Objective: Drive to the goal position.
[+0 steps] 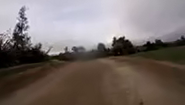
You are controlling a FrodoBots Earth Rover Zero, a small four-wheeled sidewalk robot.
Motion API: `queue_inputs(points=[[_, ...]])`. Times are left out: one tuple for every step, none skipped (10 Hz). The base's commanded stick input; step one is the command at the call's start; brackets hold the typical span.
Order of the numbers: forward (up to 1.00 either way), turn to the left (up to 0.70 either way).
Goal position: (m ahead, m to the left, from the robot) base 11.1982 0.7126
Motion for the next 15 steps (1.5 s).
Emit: queue_inputs(points=[[0.85, 0.0], [0.85, 0.0], [0.85, 0.0], [0.85, 0.0], [0.85, 0.0], [0.85, 0.0], [0.85, 0.0], [0.85, 0.0], [0.85, 0.0], [0.85, 0.0], [0.85, 0.0], [0.85, 0.0], [0.85, 0.0], [0.85, 0.0], [0.85, 0.0]])
